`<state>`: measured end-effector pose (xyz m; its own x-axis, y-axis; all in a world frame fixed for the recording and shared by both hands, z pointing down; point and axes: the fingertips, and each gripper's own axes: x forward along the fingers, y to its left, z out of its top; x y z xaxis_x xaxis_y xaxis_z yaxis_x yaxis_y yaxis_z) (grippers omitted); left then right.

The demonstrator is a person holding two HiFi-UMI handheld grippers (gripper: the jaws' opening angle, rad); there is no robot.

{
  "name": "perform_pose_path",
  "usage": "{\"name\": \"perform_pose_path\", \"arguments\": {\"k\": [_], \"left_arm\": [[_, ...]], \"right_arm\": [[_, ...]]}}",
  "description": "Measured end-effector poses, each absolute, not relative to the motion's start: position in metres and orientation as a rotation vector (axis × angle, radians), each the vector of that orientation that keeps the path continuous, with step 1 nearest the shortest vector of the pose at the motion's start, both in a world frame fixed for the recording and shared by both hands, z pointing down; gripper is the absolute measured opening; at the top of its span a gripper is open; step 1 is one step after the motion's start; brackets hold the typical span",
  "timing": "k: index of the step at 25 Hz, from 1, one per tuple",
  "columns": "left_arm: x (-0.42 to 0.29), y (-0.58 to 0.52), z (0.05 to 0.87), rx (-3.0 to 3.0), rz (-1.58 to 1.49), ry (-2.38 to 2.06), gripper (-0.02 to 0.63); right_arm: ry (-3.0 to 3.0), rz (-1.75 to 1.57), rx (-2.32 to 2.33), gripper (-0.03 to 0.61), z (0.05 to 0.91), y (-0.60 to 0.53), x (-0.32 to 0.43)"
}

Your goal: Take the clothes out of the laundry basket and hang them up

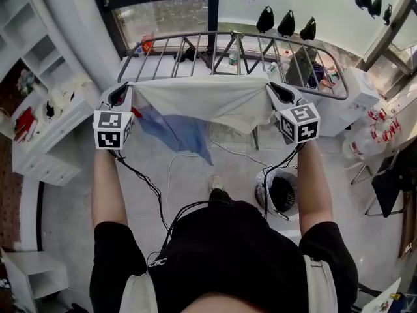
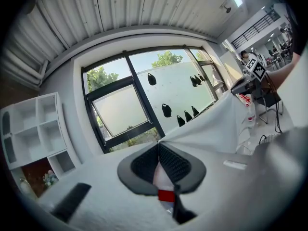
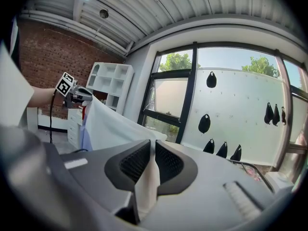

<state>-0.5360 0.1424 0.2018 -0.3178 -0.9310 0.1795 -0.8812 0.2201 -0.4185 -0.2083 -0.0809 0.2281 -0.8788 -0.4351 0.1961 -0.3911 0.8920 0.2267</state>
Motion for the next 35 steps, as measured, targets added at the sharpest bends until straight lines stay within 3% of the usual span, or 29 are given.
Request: {"name": "perform_pose_path", "arguments": {"k": [23,35], "left_arm": [[-0.637,-0.051,0.184,-1.662,-0.863,2.348,0.011],[-0.727,-0.158,0.205,-1.637,-0.954,2.456,0.012]], "right_arm": [[-2.786,-0.396,0.651,0.048,0.201,-0.277,-0.296],[-2.715,-0.355,0.629,0.048,0.237,-0.386,-0.374]]}}
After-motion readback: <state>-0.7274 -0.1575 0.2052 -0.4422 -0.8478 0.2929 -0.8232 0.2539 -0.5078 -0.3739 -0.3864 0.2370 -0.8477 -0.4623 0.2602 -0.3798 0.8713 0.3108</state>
